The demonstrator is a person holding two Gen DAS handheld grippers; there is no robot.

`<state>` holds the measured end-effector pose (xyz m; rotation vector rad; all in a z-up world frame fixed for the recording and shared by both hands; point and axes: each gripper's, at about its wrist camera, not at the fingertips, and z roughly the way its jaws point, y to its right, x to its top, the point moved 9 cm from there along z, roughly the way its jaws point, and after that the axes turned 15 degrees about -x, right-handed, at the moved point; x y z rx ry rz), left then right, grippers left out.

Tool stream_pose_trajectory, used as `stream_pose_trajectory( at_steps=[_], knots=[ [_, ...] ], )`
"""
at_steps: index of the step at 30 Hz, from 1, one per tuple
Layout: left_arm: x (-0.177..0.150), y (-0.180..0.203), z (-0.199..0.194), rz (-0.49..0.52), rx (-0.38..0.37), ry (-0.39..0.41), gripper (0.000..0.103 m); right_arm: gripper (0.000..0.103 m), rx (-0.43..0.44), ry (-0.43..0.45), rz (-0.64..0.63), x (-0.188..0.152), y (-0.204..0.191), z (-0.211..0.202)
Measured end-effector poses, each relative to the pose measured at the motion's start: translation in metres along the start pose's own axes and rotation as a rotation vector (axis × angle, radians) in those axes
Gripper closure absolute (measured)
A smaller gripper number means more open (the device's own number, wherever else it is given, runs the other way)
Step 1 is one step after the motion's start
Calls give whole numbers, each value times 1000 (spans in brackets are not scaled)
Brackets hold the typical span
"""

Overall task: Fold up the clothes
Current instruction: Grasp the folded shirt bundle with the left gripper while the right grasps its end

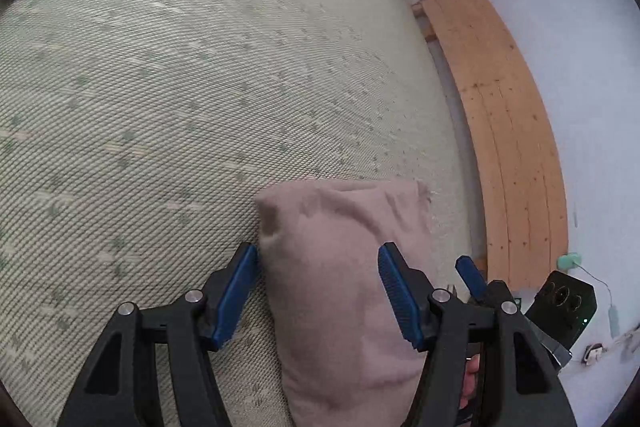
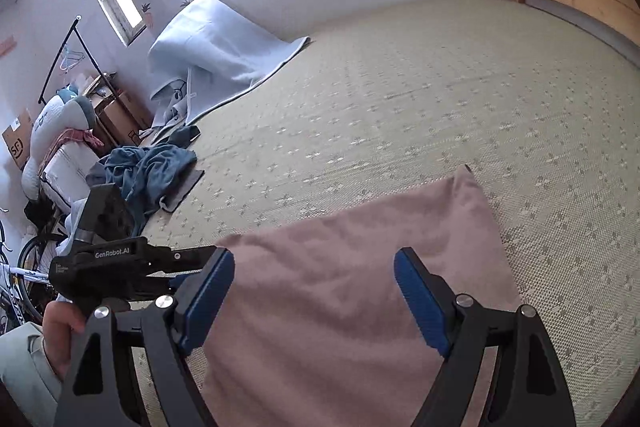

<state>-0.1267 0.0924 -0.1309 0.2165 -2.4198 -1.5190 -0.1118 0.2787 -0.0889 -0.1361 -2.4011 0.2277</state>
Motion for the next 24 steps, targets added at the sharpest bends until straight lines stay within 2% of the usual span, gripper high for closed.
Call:
stream_pose_trajectory(
  at_steps=[6, 10, 14, 18, 22, 24],
  knots=[
    [14, 0, 9, 1, -21, -6, 36, 18, 43, -3, 28, 5, 7, 1],
    [21, 0, 16, -8, -34, -10, 36, 18, 47, -6, -10, 16, 23, 4],
    [22, -2, 14, -11, -32, -6, 36, 18, 22, -57, -43, 26, 55, 21],
    [24, -3, 16, -6, -21, -5, 37, 18, 6, -154, -5, 29, 92, 53],
    [15, -2, 15, 7, 3, -6, 46, 18, 40, -225, -36, 22, 103, 81],
    [15, -3, 17, 9, 14, -6, 52, 18, 61, -230, -54, 24, 105, 89]
  ],
)
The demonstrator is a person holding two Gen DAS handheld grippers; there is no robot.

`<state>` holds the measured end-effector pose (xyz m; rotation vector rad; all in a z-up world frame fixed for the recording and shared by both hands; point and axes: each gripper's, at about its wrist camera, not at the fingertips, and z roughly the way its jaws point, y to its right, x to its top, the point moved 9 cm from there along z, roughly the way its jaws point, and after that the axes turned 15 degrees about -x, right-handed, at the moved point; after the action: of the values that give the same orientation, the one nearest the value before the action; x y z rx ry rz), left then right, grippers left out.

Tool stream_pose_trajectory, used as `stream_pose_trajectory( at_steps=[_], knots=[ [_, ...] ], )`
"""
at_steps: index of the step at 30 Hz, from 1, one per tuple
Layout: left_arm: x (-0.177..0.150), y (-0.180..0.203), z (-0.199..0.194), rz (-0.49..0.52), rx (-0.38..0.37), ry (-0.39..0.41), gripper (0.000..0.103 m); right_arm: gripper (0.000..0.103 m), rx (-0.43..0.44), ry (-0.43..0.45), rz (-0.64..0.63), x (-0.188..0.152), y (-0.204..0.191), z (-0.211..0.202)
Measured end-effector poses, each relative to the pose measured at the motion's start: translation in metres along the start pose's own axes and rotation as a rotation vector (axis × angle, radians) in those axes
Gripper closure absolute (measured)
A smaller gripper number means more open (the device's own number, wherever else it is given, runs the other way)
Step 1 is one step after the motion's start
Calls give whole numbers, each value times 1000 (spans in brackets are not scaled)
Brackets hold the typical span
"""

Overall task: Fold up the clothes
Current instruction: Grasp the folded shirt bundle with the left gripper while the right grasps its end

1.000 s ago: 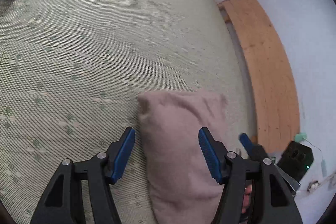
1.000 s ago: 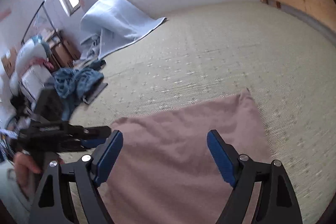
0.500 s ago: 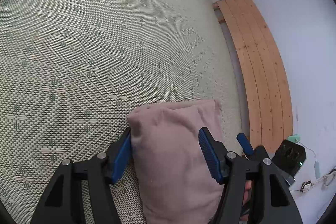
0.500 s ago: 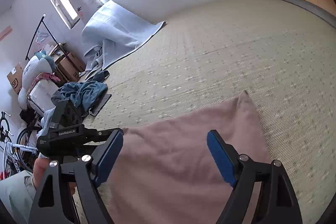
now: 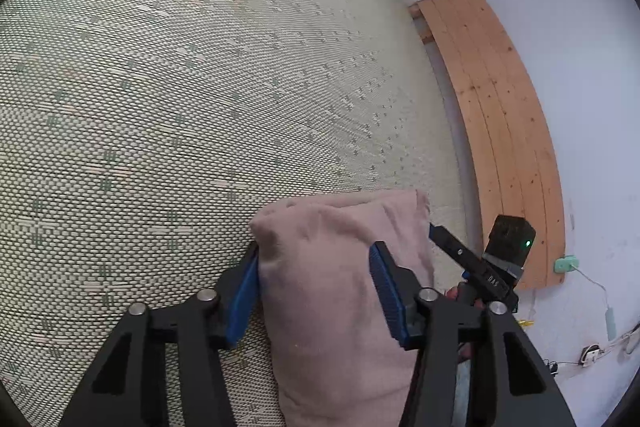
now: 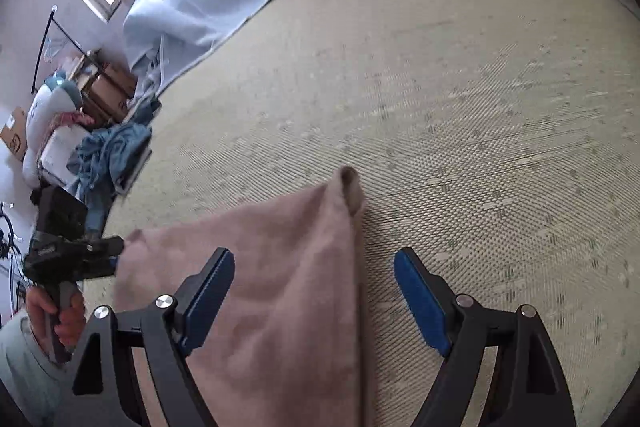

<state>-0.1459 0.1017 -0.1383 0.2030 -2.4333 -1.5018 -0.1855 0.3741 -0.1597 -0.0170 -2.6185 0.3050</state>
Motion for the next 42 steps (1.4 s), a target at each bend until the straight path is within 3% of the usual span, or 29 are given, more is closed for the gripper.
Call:
stream_pose_trajectory(
  at_steps=[2, 8, 12, 15, 17, 21, 25, 30, 37, 42],
  knots=[
    [0, -3, -1, 0, 13, 1, 62, 18, 22, 7, -26, 4, -1, 3],
    [1, -4, 2, 22, 32, 5, 64, 23, 53, 13, -138, 9, -8, 9],
    [-1, 1, 8, 52, 54, 7, 64, 35, 21, 29, -178, 13, -8, 12],
    [-3, 4, 15, 81, 81, 4, 67, 36, -11, 37, -232, 12, -12, 12],
    [-5, 8, 21, 98, 100, 6, 75, 36, -42, 40, -277, 9, -15, 13],
    [-11, 24, 19, 130, 115, 21, 84, 39, -117, 45, -364, 4, -21, 14],
    [-15, 31, 19, 158, 140, 21, 85, 52, -136, 39, -382, 2, -22, 13],
    [-12, 12, 33, 150, 150, 13, 85, 55, -143, 24, -379, 2, -24, 13],
    [-10, 14, 20, 175, 164, 23, 85, 88, -164, 13, -402, -3, -42, 15],
    [-18, 46, 16, 349, 224, 81, 86, 92, -254, 81, -439, -7, -48, 5]
  ],
)
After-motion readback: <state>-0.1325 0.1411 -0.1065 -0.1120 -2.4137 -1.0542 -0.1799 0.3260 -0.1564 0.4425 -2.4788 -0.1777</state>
